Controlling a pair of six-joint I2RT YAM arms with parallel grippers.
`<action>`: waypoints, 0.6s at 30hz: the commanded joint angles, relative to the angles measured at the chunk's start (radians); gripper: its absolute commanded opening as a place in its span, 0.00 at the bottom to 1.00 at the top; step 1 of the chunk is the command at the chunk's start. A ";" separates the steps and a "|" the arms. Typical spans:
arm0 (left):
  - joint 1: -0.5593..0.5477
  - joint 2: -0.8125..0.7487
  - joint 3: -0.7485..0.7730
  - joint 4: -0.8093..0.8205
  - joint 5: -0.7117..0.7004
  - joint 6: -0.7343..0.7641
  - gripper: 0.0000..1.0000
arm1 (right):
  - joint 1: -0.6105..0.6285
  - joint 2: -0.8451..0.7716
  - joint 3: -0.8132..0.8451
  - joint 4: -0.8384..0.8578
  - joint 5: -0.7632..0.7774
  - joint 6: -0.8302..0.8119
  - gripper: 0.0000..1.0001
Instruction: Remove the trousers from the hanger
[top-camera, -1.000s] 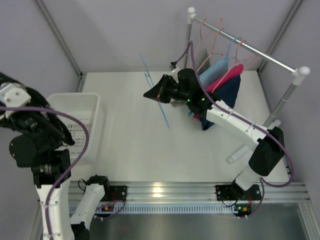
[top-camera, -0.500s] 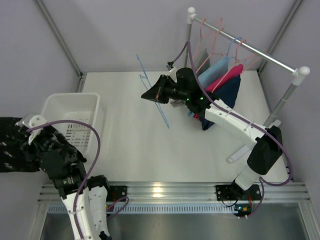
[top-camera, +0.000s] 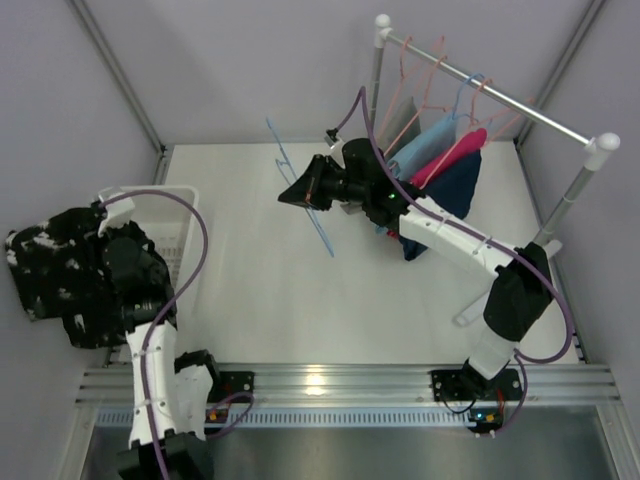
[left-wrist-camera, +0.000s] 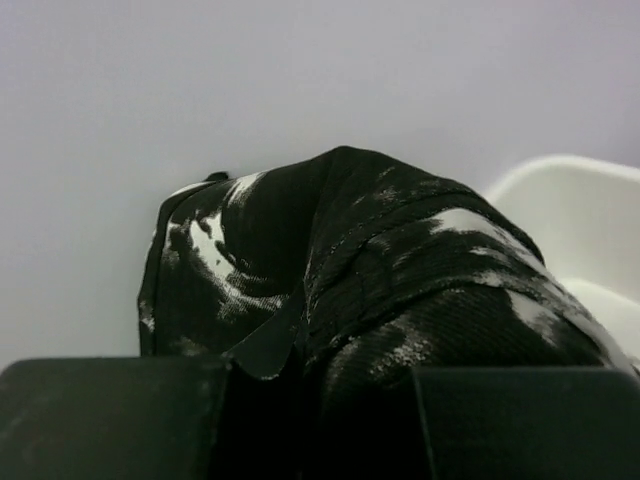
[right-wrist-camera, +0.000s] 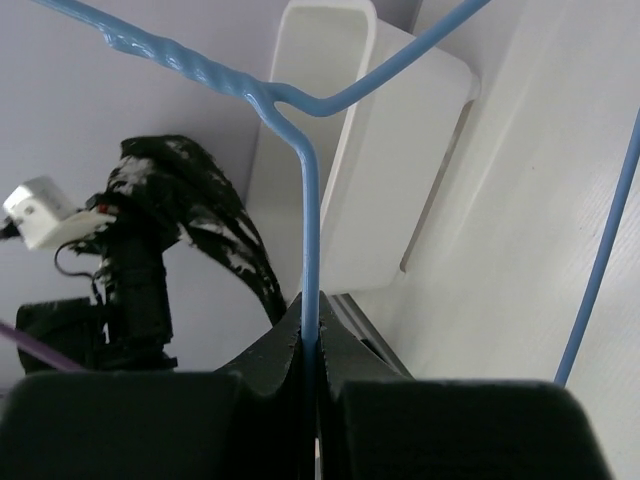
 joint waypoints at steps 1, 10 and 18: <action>0.006 0.106 0.038 0.080 0.210 -0.116 0.00 | 0.002 -0.014 0.062 0.063 -0.018 -0.033 0.00; 0.003 0.416 0.112 -0.009 0.392 -0.218 0.00 | -0.021 -0.060 0.084 0.057 -0.037 -0.083 0.00; -0.014 0.403 0.112 -0.147 0.528 -0.264 0.87 | -0.025 -0.134 0.116 0.051 -0.057 -0.151 0.00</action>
